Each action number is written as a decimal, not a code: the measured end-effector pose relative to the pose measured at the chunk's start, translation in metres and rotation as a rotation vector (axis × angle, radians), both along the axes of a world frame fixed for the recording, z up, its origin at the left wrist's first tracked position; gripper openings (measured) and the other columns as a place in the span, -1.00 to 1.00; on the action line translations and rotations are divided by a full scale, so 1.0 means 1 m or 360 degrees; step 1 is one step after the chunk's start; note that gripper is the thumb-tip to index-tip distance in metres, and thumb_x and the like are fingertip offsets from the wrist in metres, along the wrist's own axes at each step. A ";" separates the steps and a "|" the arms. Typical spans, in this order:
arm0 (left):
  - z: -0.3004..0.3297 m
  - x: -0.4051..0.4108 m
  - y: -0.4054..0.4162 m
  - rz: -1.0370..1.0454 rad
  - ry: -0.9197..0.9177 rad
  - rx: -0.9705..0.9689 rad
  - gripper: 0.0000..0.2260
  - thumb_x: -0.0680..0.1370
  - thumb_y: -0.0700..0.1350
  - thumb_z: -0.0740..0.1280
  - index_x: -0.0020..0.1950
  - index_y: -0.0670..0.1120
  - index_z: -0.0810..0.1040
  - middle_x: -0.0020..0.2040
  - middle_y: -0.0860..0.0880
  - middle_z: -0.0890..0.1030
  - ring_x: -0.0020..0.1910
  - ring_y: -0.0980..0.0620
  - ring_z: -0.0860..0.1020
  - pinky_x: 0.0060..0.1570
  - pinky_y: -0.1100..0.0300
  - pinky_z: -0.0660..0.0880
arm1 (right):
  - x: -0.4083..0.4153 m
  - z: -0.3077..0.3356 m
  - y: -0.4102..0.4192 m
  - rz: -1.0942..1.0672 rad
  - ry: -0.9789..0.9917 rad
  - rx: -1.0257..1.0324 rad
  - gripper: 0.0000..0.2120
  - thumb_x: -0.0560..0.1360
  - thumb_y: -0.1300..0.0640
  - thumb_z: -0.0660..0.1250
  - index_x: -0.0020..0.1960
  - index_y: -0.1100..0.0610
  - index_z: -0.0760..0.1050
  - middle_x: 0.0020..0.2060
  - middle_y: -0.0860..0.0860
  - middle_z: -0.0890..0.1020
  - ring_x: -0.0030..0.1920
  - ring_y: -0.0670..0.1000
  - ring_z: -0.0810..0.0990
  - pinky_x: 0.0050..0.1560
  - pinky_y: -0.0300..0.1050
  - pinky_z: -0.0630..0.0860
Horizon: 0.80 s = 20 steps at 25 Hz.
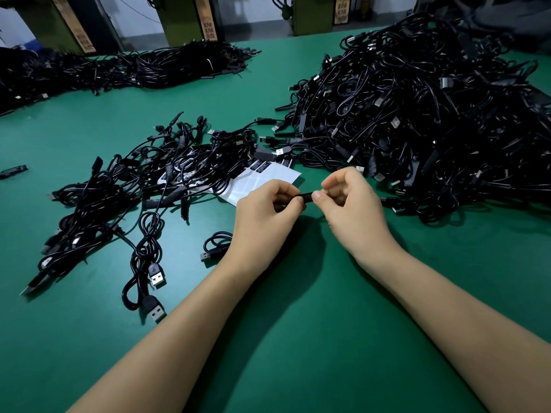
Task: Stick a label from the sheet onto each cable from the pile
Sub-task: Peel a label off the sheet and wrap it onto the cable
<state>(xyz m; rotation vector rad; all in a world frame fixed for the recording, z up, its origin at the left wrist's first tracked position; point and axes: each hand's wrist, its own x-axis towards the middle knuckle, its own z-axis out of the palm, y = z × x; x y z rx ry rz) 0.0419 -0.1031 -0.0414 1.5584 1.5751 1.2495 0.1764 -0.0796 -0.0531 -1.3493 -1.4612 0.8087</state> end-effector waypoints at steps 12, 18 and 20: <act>0.001 0.000 -0.001 -0.0018 -0.0039 -0.0030 -0.90 0.47 -0.23 0.39 -0.17 -0.03 0.60 -0.22 -0.01 0.68 -0.14 0.03 0.66 0.00 0.00 0.58 | -0.002 0.003 -0.005 -0.0041 -0.0205 0.0055 -0.88 0.51 0.19 0.36 -0.12 0.05 0.42 -0.29 -0.12 0.54 -0.20 -0.08 0.52 -0.19 -0.30 0.38; 0.000 -0.001 0.000 -0.0051 -0.0015 -0.0010 -0.90 0.47 -0.25 0.39 -0.17 -0.05 0.60 -0.23 -0.01 0.68 -0.15 0.01 0.66 -0.03 0.02 0.59 | -0.003 0.002 -0.004 -0.0026 -0.0313 0.0051 -0.90 0.51 0.17 0.36 -0.10 0.10 0.43 -0.26 -0.09 0.54 -0.20 -0.06 0.50 -0.19 -0.22 0.38; 0.000 -0.002 0.000 -0.0047 -0.0070 -0.0017 -0.87 0.48 -0.26 0.38 -0.18 -0.04 0.60 -0.25 0.01 0.68 -0.18 0.06 0.66 -0.07 0.13 0.59 | -0.002 0.001 -0.002 -0.0037 -0.0285 0.0048 -0.87 0.50 0.15 0.38 -0.11 0.09 0.42 -0.26 -0.10 0.53 -0.23 -0.11 0.48 -0.25 -0.34 0.35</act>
